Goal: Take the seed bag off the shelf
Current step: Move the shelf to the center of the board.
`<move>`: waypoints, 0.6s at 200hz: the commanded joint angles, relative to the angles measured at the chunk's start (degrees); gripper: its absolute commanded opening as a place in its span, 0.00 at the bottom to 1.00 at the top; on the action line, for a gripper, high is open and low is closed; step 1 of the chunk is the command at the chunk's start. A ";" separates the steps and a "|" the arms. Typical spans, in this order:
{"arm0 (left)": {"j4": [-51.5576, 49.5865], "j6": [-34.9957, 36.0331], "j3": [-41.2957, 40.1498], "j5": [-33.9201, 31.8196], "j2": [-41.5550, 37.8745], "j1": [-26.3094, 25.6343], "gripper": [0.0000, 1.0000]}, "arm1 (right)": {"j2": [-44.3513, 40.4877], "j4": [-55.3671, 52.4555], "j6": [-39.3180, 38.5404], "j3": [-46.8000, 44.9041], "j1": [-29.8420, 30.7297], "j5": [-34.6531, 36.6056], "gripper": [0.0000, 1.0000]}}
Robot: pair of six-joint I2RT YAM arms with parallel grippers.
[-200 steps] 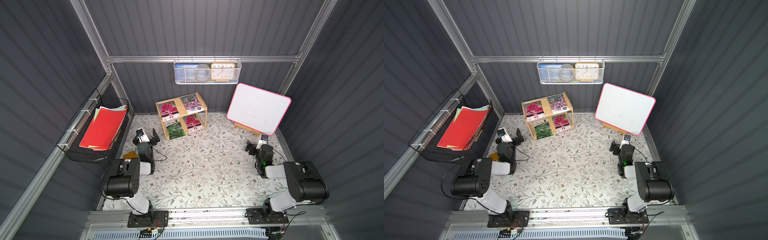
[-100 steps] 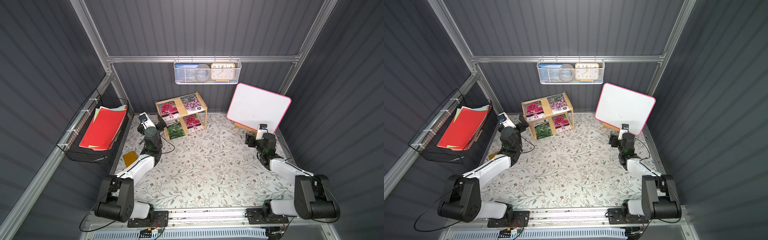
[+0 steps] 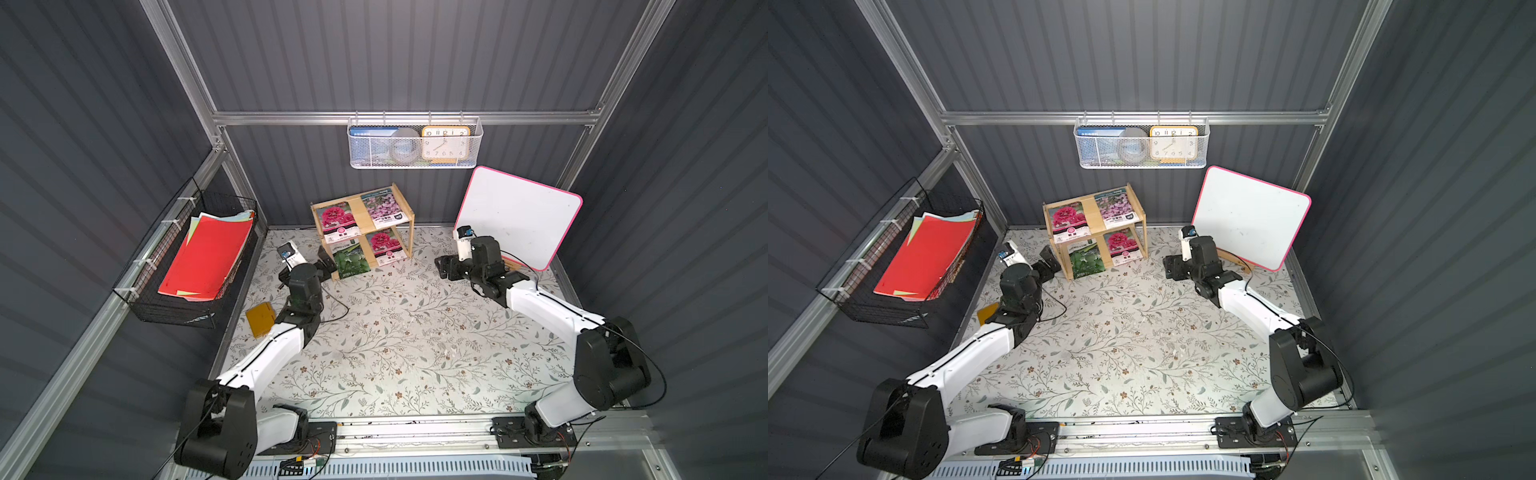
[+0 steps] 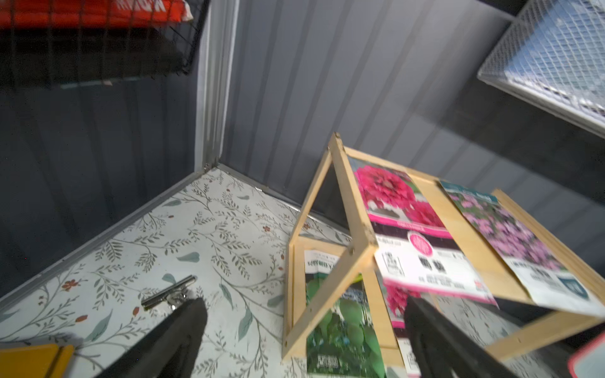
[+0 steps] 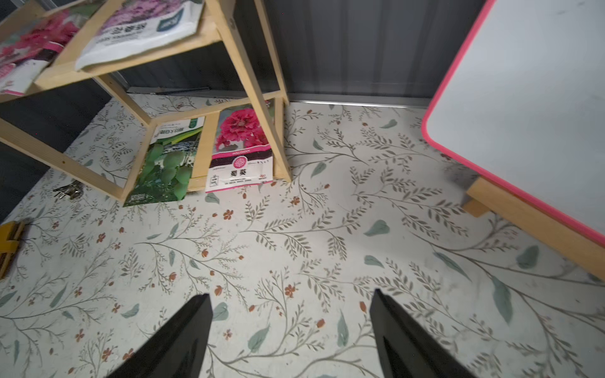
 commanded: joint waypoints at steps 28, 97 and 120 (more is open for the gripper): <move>21.26 9.46 -13.16 11.04 -9.68 -1.63 1.00 | 8.64 7.93 3.29 6.03 0.35 -8.21 0.83; 20.47 -4.51 -9.23 -7.61 5.43 -15.40 1.00 | 13.41 9.28 2.00 8.84 1.27 -11.64 0.83; 19.73 -9.43 -7.82 -17.09 10.14 -18.24 1.00 | 13.63 9.08 1.05 8.75 1.27 -11.98 0.83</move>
